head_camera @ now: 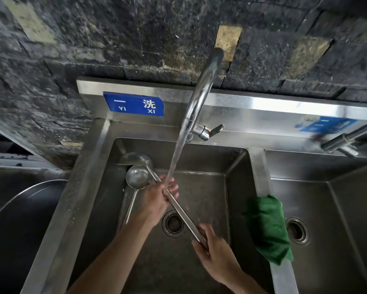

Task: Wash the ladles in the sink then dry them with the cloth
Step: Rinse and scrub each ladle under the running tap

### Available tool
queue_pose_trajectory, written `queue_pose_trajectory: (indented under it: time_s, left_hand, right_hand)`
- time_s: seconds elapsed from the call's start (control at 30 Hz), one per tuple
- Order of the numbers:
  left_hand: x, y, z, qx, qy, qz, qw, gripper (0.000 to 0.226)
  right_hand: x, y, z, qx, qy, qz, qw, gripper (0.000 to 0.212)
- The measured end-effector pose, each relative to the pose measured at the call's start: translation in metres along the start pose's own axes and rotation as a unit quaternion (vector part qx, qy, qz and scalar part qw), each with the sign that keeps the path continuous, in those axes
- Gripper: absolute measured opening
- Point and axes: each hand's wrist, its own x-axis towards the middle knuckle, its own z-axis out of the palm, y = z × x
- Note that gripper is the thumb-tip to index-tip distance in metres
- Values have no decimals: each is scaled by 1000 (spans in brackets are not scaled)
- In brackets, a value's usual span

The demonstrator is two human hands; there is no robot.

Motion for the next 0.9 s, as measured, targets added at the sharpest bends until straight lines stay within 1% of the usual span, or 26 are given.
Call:
queue_pose_trajectory:
  time_s: [0.07,0.13,0.2,0.33,0.4,0.53,0.63,0.73,0.83,0.9]
  left_hand:
    - [1,-23,1,-22,-2,-9,1000,20]
    - [1,-43,6,-17,-1,-16,1000,33]
    - [-3,-63,10,22,-8,-36,999,41]
    - [-18,-93,19,94,-55,-72,991,43]
    - [-24,-103,26,113,-73,-87,987,42]
    - [-44,-124,40,141,-120,-142,972,30]
    - [-54,-137,52,204,-149,-166,953,30]
    - [-55,-150,60,256,-152,-167,940,23]
    - [-46,-162,66,315,-144,-171,922,23]
    - [-40,-171,68,352,-133,-181,909,23]
  right_hand:
    - [-5,-3,3,10,16,6,1000,34]
    - [-8,-2,3,33,23,22,999,31]
    - [-13,4,4,46,24,46,998,31]
    - [-31,18,12,56,41,99,993,37]
    - [-38,24,16,54,61,124,989,40]
    - [-40,31,15,28,97,150,983,49]
    - [-37,33,10,-10,116,170,979,58]
    - [-38,39,10,-30,124,206,970,65]
    - [-34,47,13,-24,119,234,965,65]
    - [-29,53,14,-21,115,246,962,68]
